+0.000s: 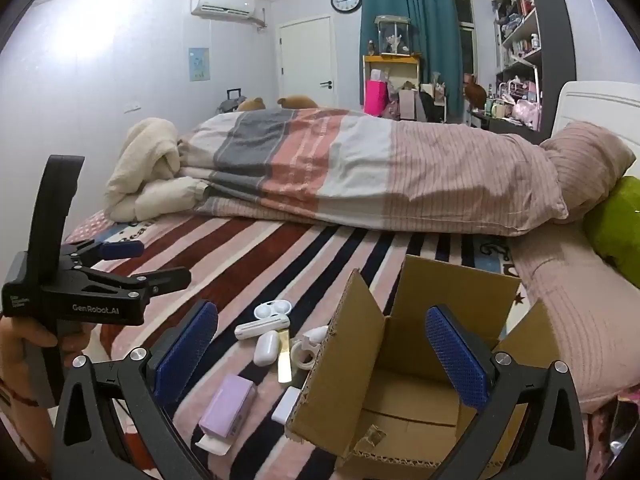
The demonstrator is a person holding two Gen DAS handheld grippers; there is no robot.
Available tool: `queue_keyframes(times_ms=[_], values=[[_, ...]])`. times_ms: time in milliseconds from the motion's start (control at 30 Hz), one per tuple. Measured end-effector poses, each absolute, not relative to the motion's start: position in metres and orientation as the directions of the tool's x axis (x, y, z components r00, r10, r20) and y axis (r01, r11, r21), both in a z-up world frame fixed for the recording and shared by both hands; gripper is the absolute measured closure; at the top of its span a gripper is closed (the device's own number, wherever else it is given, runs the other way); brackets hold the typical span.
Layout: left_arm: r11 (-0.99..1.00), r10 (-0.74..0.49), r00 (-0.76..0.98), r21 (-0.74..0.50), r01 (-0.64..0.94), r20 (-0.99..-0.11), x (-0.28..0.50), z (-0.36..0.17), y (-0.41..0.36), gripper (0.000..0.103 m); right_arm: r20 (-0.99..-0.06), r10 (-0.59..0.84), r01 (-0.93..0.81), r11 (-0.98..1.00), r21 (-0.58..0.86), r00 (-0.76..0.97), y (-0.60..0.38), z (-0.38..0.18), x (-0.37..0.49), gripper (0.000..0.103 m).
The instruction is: Organize rigid objects
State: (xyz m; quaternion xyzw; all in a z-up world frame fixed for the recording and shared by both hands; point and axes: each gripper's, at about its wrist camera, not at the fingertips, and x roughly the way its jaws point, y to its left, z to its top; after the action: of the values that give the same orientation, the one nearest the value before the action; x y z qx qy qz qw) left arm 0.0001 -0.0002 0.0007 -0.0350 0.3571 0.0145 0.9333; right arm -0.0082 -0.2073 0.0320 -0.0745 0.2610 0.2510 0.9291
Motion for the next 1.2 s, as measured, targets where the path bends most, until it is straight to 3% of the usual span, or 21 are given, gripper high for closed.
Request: queue_keyframes(times_ms=[200,500,1200], values=[[0.999,0.011,0.727,-0.030,-0.044,-0.687,0.010,-0.001,-0.010,0.000,-0.547,0.402,-0.515,0.855,-0.063,0.735,-0.191,0.029,-0.013,0.000],[0.998,-0.004,0.734,-0.047,-0.038,-0.679,0.006,-0.003,-0.011,0.000,-0.559,0.440,-0.518,0.855,0.023,0.703,-0.207,0.025,0.000,0.000],[0.999,-0.011,0.736,-0.046,-0.028,-0.677,0.003,-0.004,-0.016,0.000,-0.565,0.430,-0.499,0.866,0.037,0.704,-0.215,0.022,-0.003,0.000]])
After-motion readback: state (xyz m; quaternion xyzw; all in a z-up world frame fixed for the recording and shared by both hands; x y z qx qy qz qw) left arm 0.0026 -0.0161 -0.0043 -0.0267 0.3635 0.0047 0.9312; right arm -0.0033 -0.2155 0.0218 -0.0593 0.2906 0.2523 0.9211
